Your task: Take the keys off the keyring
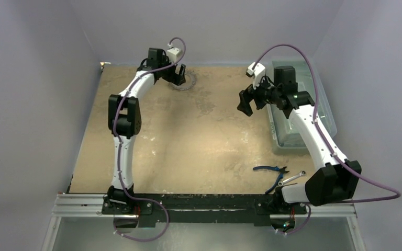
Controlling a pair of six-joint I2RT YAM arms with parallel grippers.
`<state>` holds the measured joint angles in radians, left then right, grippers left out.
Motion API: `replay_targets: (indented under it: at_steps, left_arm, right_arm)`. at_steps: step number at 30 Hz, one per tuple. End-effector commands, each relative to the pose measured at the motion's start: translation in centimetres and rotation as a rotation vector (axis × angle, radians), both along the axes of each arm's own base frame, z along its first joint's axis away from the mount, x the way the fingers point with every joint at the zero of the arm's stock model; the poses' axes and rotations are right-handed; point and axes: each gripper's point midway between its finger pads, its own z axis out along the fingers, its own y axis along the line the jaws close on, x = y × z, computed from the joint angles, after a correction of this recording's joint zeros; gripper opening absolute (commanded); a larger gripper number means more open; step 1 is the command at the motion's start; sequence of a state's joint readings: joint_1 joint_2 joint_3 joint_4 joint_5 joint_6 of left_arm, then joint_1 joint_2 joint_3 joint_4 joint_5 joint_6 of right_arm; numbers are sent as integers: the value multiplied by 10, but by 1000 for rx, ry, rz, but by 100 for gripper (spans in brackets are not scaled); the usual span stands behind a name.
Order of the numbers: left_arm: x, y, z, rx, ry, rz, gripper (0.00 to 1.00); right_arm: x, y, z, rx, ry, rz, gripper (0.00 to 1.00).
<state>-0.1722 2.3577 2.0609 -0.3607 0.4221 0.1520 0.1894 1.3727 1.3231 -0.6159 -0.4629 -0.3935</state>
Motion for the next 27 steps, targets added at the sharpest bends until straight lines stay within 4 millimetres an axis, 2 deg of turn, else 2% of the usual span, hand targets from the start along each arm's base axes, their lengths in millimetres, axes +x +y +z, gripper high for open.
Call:
replay_targets:
  at_steps: [1,3,8,14,17,20,27]
  left_arm:
    - [21,-24,-3,-59,-35,-28,90]
    - [24,-31,-25,-57,-4,-34,88]
    - [14,-41,-52,-2,38,-72,85]
    - [-31,-41,-76,79,141,-146,77]
    - [-67,-43,-83,113,200,-207,72]
    - [-112,-48,-85,144,248,-270,68]
    - [-230,-83,-80,157,361,-435,62]
  right_arm:
    - [-5,18,-4,118,29,25,99]
    - [-10,14,-20,107,58,1,99]
    - [-11,21,-19,146,61,23,99]
    - [-9,21,-25,134,66,35,99]
    - [-9,21,-28,135,71,40,99]
    - [-8,23,-33,142,83,47,99]
    - [-7,25,-47,142,113,56,99]
